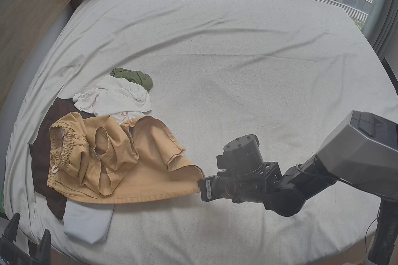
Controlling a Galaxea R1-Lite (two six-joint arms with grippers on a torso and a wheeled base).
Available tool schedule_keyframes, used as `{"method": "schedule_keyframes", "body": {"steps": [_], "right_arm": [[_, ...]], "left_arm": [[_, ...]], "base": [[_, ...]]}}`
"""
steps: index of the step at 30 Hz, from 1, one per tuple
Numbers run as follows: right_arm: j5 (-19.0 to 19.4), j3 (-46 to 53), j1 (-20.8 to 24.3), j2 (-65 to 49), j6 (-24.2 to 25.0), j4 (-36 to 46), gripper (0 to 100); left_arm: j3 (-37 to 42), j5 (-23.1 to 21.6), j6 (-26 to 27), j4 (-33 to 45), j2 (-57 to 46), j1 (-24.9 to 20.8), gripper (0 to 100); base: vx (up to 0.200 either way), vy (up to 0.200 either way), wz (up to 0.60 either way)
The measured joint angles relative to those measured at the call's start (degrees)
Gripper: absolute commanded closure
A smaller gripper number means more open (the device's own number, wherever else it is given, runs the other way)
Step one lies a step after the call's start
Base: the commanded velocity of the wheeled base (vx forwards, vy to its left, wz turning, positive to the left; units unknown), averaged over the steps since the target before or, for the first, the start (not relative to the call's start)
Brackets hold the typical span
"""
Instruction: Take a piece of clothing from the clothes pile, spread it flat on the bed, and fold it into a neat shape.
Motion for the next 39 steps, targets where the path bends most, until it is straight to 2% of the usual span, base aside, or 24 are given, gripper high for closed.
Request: {"method": "schedule_keyframes", "body": {"steps": [12, 21, 39], "right_arm": [[0.0, 6.8, -0.2, -3.9, 0.0, -0.2, 100], [-0.1, 12.7, -1.3, -6.4, -0.2, -3.2, 100], [-0.9, 26.6, -6.2, -10.0, -1.5, -11.2, 100]], "left_arm": [[0.0, 0.0, 0.0, 0.0, 0.0, 0.0, 0], [0.0, 0.0, 0.1, 0.0, 0.0, 0.0, 0], [0.0, -0.1, 0.1, 0.0, 0.0, 0.0, 0]], "base": [[0.0, 0.0, 0.0], [0.0, 0.0, 0.0], [0.0, 0.0, 0.0]]}}
